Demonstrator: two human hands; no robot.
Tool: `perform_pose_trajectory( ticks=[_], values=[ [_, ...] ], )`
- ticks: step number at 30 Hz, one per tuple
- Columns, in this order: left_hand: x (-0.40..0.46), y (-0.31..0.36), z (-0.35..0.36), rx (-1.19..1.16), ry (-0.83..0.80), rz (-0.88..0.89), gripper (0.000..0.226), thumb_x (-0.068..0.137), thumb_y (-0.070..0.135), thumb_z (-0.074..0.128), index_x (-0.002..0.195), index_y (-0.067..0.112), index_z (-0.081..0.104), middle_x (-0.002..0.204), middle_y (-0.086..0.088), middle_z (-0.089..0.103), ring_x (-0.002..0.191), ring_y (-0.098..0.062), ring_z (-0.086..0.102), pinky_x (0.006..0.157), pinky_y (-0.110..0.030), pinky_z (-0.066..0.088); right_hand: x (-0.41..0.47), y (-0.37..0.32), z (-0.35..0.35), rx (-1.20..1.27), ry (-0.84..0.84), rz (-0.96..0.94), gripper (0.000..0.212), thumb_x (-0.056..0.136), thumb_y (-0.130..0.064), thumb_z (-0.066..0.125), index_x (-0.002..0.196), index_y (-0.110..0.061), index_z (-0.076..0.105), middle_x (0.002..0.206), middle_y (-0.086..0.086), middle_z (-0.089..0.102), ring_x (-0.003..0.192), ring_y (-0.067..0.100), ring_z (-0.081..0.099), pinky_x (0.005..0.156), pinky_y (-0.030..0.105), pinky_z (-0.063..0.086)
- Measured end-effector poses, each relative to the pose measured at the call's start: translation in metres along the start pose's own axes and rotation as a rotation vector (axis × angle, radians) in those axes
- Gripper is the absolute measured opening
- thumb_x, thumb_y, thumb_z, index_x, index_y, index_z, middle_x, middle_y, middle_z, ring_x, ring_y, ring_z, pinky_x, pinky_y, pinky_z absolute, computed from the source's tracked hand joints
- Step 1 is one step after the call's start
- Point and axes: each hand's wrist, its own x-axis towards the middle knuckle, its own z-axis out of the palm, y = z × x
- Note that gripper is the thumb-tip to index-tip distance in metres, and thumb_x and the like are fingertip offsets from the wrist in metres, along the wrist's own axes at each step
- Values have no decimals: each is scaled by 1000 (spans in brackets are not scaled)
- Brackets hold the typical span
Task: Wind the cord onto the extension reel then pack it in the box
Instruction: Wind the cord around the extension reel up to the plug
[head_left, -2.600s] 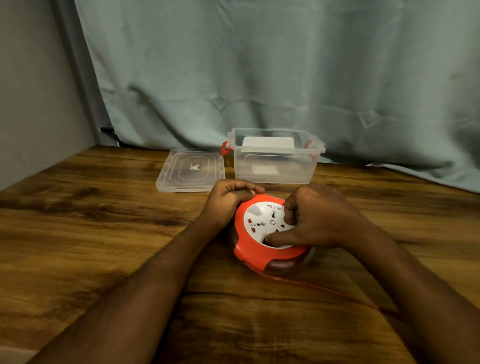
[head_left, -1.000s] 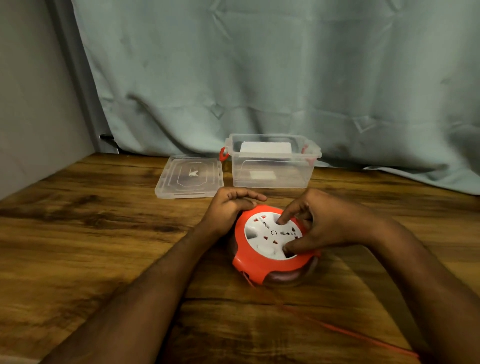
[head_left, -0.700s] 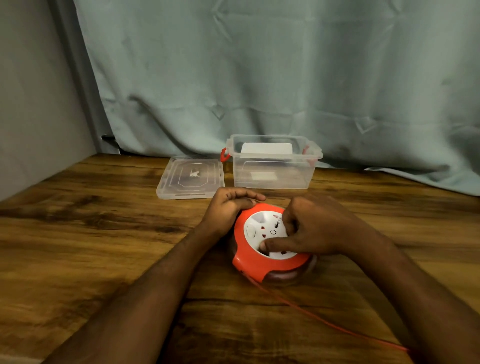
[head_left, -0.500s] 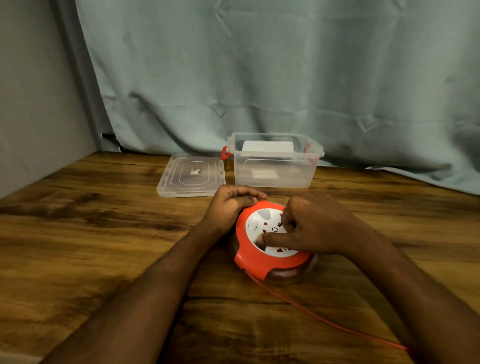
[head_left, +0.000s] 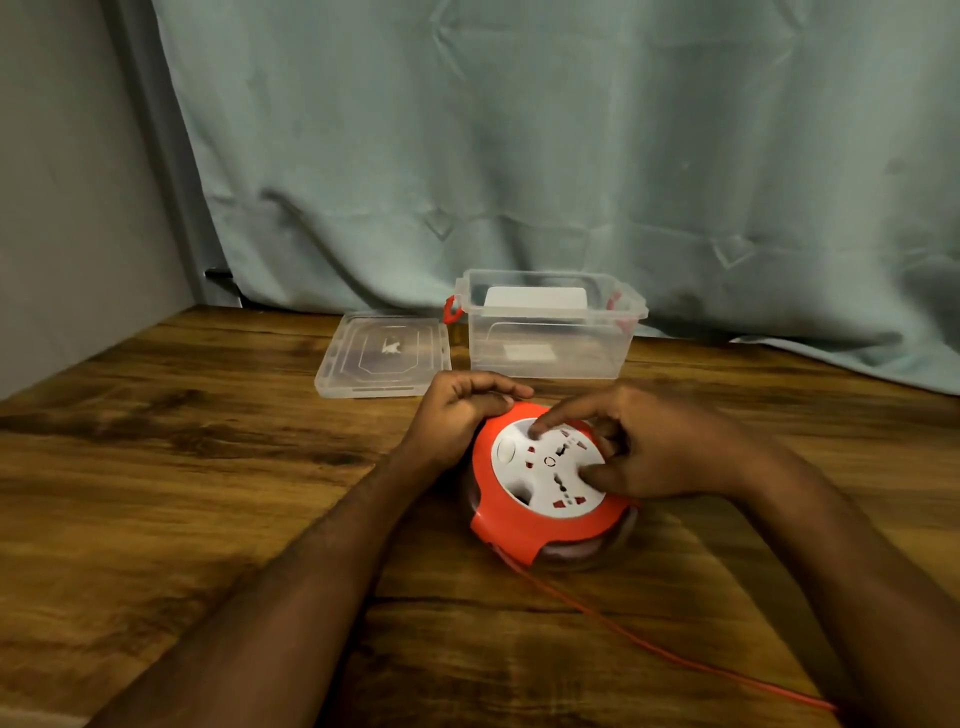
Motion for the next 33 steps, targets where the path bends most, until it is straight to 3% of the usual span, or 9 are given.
perform_pose_trajectory(
  ticks=[3,6,10,18,21,26,33],
  values=[
    [-1,0,1,1,-20,-6,25,89,-11,53,103,-2,72,103,-18,74,88,-22,72,75,-26,58,-2,-2,-6,-31,-31,25,59,83,-46,78,133,-62,52,80,-32,57,74,-5,55,55,13,40],
    [0,-1,1,19,-36,-2,25,90,-10,53,102,1,73,103,-16,74,88,-21,71,77,-27,59,-4,-1,-8,-49,-46,48,59,81,-53,78,132,-63,52,67,-25,43,65,-2,47,54,17,34],
    [0,-2,2,26,-31,-4,25,89,-11,53,103,-3,72,104,-20,73,87,-23,71,76,-28,59,-3,0,-5,-78,15,59,59,71,-60,81,126,-60,59,65,-27,48,62,-3,45,53,20,32],
    [0,-2,1,23,-11,-9,25,89,-10,53,104,-3,72,105,-21,73,87,-22,71,76,-26,59,0,-4,1,-165,52,93,64,59,-75,79,116,-49,66,109,-21,60,89,3,54,59,21,37],
    [0,-2,1,20,-3,-15,26,89,-10,53,102,0,73,103,-18,74,86,-20,72,75,-26,59,1,-6,4,-194,87,87,60,57,-81,74,101,-40,70,96,-20,62,83,3,54,64,26,42],
    [1,-2,0,16,11,-6,29,89,-9,54,96,8,75,103,-13,75,90,-22,72,78,-27,58,5,-7,13,-184,136,34,62,58,-89,68,68,-28,60,69,-16,60,65,2,52,57,28,33],
    [-1,1,2,-16,-1,-41,29,90,-9,52,94,10,74,100,-11,75,85,-19,73,76,-28,60,8,-16,18,-181,134,53,64,65,-89,63,59,-27,48,61,-13,52,63,5,53,57,26,34]
  ],
)
